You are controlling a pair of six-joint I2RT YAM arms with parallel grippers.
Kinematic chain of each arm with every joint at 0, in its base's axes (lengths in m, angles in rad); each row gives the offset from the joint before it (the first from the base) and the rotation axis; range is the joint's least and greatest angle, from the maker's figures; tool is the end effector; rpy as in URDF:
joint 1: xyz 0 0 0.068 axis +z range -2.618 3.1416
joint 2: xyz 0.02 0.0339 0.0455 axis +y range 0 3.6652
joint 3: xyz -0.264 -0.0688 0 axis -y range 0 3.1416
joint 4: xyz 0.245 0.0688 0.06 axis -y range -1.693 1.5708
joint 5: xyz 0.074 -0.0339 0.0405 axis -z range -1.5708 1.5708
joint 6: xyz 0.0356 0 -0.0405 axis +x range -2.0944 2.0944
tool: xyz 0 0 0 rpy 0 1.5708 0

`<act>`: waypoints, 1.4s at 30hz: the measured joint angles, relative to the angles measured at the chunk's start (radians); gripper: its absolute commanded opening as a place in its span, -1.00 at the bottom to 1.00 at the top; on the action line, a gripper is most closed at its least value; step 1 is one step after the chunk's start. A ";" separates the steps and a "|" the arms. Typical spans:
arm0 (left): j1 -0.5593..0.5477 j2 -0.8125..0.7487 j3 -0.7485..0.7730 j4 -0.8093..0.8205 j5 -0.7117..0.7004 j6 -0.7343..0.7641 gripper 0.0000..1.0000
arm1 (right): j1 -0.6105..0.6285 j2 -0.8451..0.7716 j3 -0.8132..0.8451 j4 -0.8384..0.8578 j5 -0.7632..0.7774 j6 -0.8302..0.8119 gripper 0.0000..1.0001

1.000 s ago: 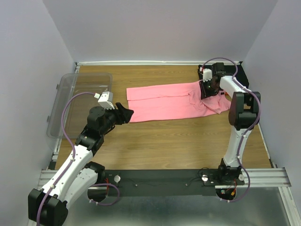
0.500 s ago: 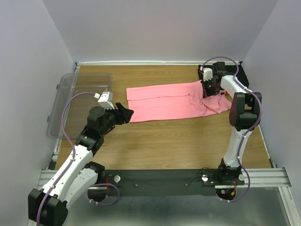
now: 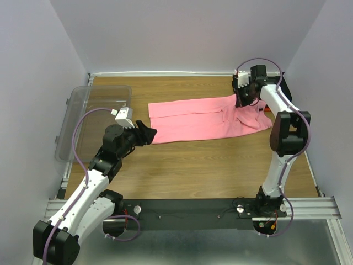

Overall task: Fold and stack the t-shirts
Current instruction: Fold the tshirt

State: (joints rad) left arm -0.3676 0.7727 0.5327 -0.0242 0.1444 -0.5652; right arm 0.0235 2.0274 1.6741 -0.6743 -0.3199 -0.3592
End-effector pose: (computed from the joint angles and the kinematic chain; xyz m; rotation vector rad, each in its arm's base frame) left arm 0.1742 -0.0726 0.2693 -0.0828 1.9035 -0.7777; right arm 0.4424 0.0216 0.2297 -0.5954 2.4732 0.2860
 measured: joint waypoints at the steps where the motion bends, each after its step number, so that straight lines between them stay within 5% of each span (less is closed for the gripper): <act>1: 0.000 0.002 0.000 0.000 0.000 0.000 0.29 | 0.006 0.000 0.006 -0.006 -0.001 -0.002 -0.99; 28: 0.000 0.019 0.000 0.000 0.001 0.001 0.29 | 0.169 0.152 0.153 -0.066 0.072 -0.098 -0.90; 35: 0.000 0.019 0.000 0.000 0.001 0.001 0.29 | 0.191 0.184 0.200 -0.070 0.114 -0.105 -0.16; 42: 0.000 0.018 0.000 0.000 0.001 0.001 0.29 | 0.172 0.179 0.200 -0.071 0.171 -0.059 -0.14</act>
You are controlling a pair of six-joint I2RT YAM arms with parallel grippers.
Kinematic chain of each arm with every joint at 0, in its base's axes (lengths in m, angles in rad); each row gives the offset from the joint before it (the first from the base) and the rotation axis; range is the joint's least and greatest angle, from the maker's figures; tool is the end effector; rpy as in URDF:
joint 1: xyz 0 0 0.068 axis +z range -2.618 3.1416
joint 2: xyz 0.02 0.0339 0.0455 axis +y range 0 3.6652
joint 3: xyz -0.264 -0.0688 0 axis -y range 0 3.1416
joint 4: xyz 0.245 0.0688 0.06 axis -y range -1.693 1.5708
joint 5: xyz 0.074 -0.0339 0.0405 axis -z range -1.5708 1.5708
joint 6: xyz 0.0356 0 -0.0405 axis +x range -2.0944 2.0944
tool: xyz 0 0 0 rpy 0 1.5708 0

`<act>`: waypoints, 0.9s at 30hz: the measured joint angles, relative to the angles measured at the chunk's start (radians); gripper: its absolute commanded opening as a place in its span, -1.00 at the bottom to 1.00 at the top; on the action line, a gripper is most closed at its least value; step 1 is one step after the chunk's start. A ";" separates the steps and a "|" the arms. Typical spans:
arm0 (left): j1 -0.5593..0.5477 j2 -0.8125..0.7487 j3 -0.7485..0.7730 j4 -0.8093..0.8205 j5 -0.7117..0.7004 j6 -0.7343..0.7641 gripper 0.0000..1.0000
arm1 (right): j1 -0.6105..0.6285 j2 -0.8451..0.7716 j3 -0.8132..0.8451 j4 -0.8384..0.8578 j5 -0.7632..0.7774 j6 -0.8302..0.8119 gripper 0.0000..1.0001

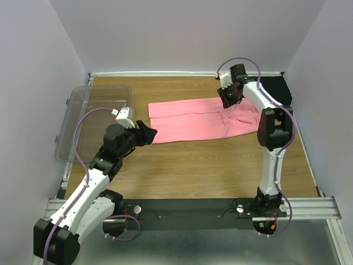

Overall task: Fold and stack the t-shirts
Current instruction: Fold the tshirt

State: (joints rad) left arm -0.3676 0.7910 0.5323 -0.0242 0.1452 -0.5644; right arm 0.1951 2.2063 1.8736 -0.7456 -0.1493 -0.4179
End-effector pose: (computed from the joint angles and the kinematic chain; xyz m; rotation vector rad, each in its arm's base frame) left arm 0.1768 -0.0736 0.2661 -0.0844 1.9226 -0.7730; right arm 0.4694 0.0982 0.2064 -0.8419 2.4960 0.1222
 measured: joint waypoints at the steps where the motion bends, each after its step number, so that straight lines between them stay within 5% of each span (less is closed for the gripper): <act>1: 0.000 0.000 0.000 0.000 0.000 0.000 0.29 | -0.014 -0.012 -0.010 0.001 0.000 0.011 -0.14; 11: 0.000 -0.008 0.000 0.021 0.015 0.000 0.29 | -0.278 -0.173 -0.211 0.023 -0.028 0.050 -0.13; 27: 0.000 -0.008 0.000 0.025 0.024 0.000 0.29 | -0.301 -0.087 -0.194 0.048 -0.075 0.063 -0.13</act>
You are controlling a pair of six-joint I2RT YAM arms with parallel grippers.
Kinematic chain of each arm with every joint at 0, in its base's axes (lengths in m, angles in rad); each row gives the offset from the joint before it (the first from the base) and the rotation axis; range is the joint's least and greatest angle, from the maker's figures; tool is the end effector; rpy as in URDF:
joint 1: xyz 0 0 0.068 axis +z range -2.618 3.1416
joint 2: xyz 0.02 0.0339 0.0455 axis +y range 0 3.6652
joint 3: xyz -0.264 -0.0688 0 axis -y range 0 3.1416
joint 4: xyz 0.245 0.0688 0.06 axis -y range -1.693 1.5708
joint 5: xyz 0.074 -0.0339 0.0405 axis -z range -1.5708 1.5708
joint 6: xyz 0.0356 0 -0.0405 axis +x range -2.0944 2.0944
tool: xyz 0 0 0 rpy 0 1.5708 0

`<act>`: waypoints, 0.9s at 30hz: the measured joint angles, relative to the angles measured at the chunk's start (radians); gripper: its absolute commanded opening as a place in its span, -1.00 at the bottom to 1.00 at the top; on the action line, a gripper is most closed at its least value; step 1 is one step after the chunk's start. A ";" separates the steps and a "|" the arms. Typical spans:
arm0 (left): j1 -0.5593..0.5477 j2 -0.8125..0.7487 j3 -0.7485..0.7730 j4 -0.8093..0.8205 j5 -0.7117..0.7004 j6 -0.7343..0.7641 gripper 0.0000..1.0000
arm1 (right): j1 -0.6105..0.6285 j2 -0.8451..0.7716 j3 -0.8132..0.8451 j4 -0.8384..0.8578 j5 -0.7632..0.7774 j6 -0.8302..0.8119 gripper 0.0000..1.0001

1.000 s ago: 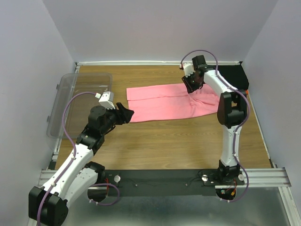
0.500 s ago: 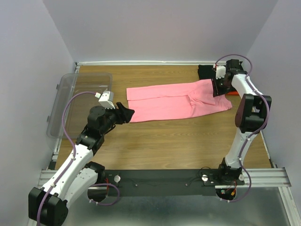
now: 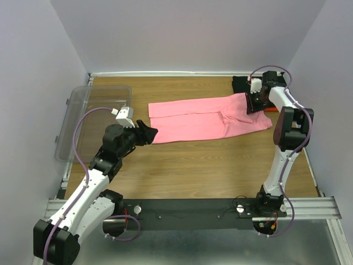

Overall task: Fold and stack the t-shirts
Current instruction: Fold the tshirt

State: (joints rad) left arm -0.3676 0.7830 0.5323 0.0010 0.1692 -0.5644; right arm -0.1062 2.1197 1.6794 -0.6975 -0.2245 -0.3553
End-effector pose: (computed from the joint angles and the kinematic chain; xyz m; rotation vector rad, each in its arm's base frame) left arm 0.1759 -0.0742 0.2701 -0.0617 1.8927 -0.8028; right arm 0.4489 -0.0399 0.1899 -0.3968 2.6373 0.1585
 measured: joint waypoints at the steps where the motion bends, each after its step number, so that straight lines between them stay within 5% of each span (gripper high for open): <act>1: 0.000 0.000 0.000 0.000 0.000 0.000 0.29 | 0.000 0.008 0.005 0.001 0.000 0.000 -0.13; 6: 0.000 0.000 0.000 0.000 0.000 0.000 0.29 | 0.000 0.028 0.025 0.001 -0.005 0.000 -0.23; 17: 0.000 0.003 0.000 0.000 0.000 0.000 0.29 | 0.000 0.029 0.026 0.001 -0.037 -0.001 -0.89; 27: 0.000 0.004 0.000 0.000 0.000 0.000 0.29 | 0.000 0.010 0.043 0.001 -0.077 -0.006 -0.96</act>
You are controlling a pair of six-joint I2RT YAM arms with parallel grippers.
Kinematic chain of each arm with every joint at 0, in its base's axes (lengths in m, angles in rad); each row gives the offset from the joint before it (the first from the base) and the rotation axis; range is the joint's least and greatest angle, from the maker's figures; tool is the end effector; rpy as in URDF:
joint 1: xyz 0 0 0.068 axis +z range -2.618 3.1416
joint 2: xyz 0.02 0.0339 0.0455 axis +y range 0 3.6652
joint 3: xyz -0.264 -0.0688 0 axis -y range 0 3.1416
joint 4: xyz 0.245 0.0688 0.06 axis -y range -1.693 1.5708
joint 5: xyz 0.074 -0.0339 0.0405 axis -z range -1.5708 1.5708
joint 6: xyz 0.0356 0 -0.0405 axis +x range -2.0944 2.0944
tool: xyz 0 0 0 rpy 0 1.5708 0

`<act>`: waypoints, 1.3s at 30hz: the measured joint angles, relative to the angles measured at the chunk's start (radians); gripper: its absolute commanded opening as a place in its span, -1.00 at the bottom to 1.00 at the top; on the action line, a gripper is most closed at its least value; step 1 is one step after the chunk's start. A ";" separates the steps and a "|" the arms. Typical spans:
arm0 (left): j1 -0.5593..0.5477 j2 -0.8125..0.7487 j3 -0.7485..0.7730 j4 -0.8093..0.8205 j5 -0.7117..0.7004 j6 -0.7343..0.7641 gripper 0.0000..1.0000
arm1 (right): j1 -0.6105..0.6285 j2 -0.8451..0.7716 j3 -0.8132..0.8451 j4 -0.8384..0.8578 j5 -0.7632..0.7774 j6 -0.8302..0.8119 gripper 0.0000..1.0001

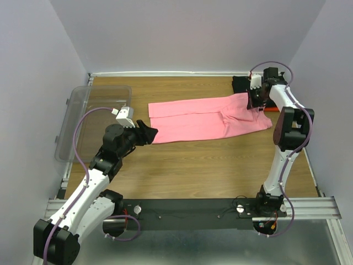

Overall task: Fold and stack the t-shirts
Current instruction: Fold the tshirt

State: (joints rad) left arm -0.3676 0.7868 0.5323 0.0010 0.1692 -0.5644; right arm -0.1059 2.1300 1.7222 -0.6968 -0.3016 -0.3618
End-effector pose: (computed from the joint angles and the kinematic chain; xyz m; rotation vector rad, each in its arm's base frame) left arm 0.1765 -0.0744 0.2695 -0.0623 1.8965 -0.8019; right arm 0.4559 -0.0378 0.1987 -0.4266 2.5775 0.2423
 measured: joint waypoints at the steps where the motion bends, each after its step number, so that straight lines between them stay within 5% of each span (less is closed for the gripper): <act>1: 0.000 0.000 0.000 0.000 0.000 0.000 0.29 | 0.003 0.000 0.012 0.000 0.000 -0.003 -0.97; 34: 0.000 0.017 0.000 0.000 0.000 0.000 0.29 | 0.142 0.107 0.279 -0.004 0.079 -0.084 -0.91; 37: 0.000 0.017 0.000 0.000 0.000 0.000 0.29 | 0.154 0.112 0.286 -0.004 0.080 -0.086 -0.82; 39: 0.000 0.018 0.000 0.000 0.000 0.000 0.29 | 0.162 0.119 0.296 -0.005 0.087 -0.085 -0.57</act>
State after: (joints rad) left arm -0.3676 0.8043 0.5323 0.0010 0.1692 -0.5644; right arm 0.0559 2.2494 2.0186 -0.7017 -0.2142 -0.4465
